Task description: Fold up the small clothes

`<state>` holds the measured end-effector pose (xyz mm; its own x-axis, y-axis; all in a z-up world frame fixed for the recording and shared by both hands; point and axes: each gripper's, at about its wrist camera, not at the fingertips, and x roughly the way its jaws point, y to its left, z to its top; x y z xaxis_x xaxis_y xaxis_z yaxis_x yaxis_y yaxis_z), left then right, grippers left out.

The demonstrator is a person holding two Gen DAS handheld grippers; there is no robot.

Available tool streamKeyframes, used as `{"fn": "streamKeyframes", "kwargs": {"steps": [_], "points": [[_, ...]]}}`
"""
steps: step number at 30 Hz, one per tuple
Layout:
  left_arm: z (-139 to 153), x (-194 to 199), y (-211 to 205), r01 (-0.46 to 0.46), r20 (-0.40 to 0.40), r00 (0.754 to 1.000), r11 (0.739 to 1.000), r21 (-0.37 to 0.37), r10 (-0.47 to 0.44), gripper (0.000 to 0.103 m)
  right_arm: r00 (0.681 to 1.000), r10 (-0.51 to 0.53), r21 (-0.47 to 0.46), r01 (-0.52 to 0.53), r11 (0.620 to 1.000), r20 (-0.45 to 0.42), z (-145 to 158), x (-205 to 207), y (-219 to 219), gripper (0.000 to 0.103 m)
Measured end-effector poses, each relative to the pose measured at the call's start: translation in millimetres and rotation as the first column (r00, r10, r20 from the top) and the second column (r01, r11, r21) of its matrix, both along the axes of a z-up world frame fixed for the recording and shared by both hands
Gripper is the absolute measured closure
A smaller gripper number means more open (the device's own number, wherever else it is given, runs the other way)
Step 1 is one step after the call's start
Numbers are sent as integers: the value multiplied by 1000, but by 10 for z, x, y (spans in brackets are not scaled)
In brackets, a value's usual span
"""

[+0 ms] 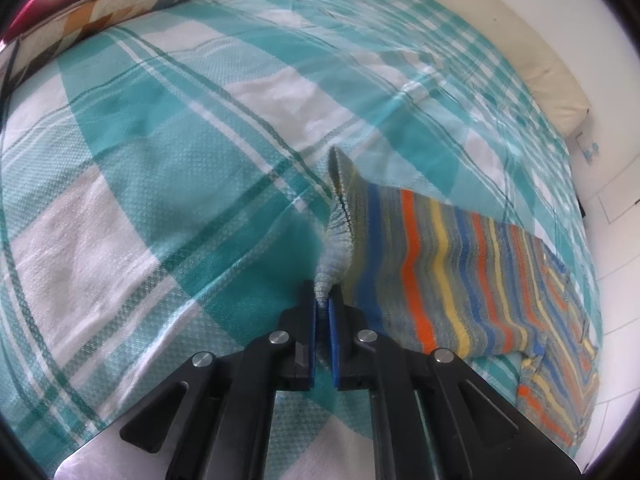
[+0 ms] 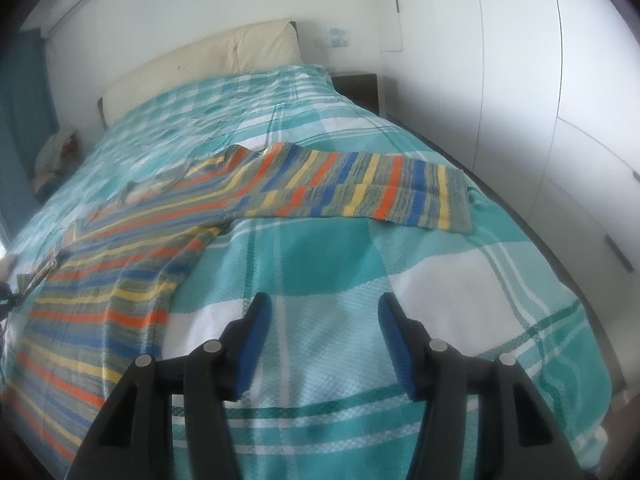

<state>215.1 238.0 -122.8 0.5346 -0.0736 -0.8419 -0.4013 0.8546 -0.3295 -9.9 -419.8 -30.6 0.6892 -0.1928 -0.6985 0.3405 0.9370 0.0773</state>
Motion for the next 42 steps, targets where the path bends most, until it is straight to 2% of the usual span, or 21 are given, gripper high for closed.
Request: {"fn": "streamKeyframes", "kwargs": {"steps": [5,9,14,17,19,22,28,32,39,40,42], "points": [[35,-20,55,-27,-13,1000,999,30,28,95,1000,-4,-3,4,1000,4,8,-14,5,46],[86,-51,107,-73,-27,997,990,125,77,95,1000,-6,-3,6,1000,3,8,-13,2,45],[162,-112,128,-104,-24,994,977,187,111,93,1000,-5,-6,5,1000,6,16,-21,-3,42],[250,-162,125,-146,-9,988,953,265,154,72,1000,-9,-9,9,1000,15,31,-33,-17,36],[337,-206,128,-181,24,983,934,309,182,47,1000,-13,-10,13,1000,19,38,-35,-24,34],[482,-286,110,-236,94,972,900,367,217,22,1000,-15,-9,16,1000,24,49,-35,-33,31],[708,-405,-51,-262,204,961,851,456,187,10,999,-14,-18,15,1000,30,63,-39,-15,29],[789,-444,-181,-278,249,954,803,527,166,7,999,-16,-18,17,1000,32,67,-40,-19,28],[906,-531,-483,-316,325,939,657,684,113,4,999,-18,-18,19,1000,37,91,-44,-23,26],[926,-547,-518,-324,339,935,641,696,104,3,999,-19,-18,20,1000,38,95,-43,-31,26],[955,-569,-562,-329,355,931,627,707,88,3,999,-22,-17,23,1000,40,103,-43,-42,25]]}}
